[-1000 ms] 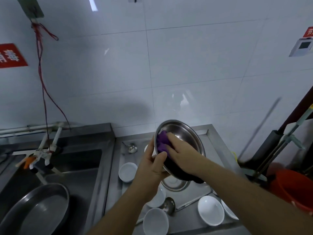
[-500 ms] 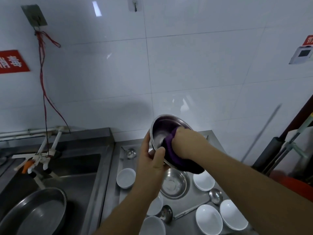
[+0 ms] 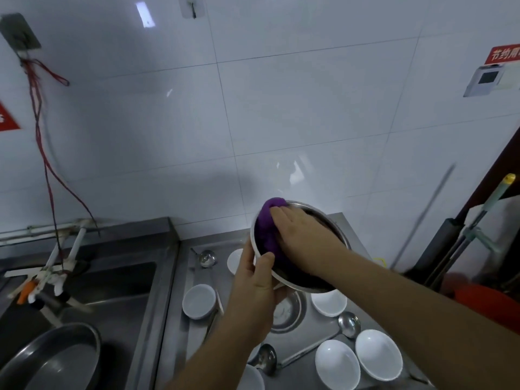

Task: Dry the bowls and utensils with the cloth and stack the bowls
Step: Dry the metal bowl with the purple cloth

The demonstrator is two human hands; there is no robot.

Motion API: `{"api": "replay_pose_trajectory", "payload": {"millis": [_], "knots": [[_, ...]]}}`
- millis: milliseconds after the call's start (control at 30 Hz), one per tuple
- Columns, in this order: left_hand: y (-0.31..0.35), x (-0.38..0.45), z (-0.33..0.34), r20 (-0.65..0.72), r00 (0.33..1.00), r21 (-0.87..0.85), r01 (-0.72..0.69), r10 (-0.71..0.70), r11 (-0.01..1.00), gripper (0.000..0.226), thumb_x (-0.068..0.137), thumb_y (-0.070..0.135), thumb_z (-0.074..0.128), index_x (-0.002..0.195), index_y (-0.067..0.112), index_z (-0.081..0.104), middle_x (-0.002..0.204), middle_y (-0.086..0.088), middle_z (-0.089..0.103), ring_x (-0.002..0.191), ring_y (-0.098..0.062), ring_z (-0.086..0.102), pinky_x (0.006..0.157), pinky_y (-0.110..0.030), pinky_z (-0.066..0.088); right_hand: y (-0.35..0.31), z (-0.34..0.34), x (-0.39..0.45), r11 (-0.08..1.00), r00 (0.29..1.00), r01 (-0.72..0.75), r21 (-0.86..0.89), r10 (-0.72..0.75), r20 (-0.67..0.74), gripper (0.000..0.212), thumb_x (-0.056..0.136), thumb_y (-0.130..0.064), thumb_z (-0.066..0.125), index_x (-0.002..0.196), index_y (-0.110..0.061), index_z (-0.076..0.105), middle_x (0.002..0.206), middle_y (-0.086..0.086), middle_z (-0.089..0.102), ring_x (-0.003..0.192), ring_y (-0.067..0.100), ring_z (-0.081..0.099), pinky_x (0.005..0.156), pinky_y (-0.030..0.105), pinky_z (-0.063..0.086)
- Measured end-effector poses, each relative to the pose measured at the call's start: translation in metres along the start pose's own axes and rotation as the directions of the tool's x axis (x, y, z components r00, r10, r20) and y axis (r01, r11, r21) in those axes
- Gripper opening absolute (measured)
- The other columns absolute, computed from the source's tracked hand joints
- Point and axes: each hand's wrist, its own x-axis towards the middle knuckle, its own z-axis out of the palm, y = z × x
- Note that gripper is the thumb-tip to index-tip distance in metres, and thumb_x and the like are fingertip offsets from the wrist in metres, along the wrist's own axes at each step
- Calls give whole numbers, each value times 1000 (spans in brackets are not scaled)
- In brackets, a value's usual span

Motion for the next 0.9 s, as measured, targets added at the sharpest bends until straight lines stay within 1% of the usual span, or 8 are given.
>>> {"api": "replay_pose_trajectory", "payload": {"millis": [100,233,333,500,633,700,767,900], "knots": [[4,3,8,14,999,14,-31,31,999,52,93,27,61,144,40,57,127,-6,75,113,-31,74,82,-44,64,18,-8,2,971,997,77,-225,-80,-7,35,94,-17,54,127,-5,57,114,11,65,100,30,60,88,42,55],[9,8,16,53,995,96,-87,82,992,54,104,13,56,149,41,50,126,-10,75,114,-36,73,87,-50,64,25,-13,0,951,988,-42,-307,-6,-151,36,91,-11,55,126,-2,58,114,16,63,100,32,60,90,41,53],[11,11,17,57,993,130,-109,102,986,55,104,12,56,150,42,50,121,-11,75,110,-37,75,88,-54,64,26,-15,1,960,967,-186,-210,141,-213,30,94,-8,53,124,-1,56,115,17,59,101,32,57,92,43,52],[11,12,13,28,991,103,-135,133,985,57,95,14,60,145,41,56,117,-22,73,107,-41,73,83,-50,64,44,-17,5,913,913,-409,8,408,20,39,102,-40,57,124,-8,53,120,10,59,106,29,57,88,43,51],[7,9,9,2,984,122,-177,178,977,62,88,20,64,144,46,57,111,-36,66,99,-46,71,83,-62,63,55,-18,4,855,861,-508,100,503,72,36,97,-54,61,109,-22,48,99,-3,59,86,19,56,73,32,43],[5,7,9,-10,976,142,-216,219,966,67,83,27,66,146,47,54,107,-29,71,95,-39,73,85,-66,62,55,-18,3,784,813,-576,231,578,63,36,94,-53,63,113,-24,53,94,-7,62,84,18,60,73,34,47],[3,5,9,-12,960,176,-272,278,946,70,82,29,65,148,47,52,110,-15,77,98,-32,76,86,-60,63,51,-16,-1,694,757,-615,376,652,35,35,93,-50,65,117,-25,57,91,-11,64,81,14,61,71,31,47],[-2,3,9,-13,945,218,-316,326,923,73,82,29,66,148,53,48,119,-7,77,107,-28,75,89,-48,64,39,-2,-15,541,634,-679,496,773,24,28,92,-49,67,102,-26,57,82,-16,61,72,0,55,58,18,36]]}}
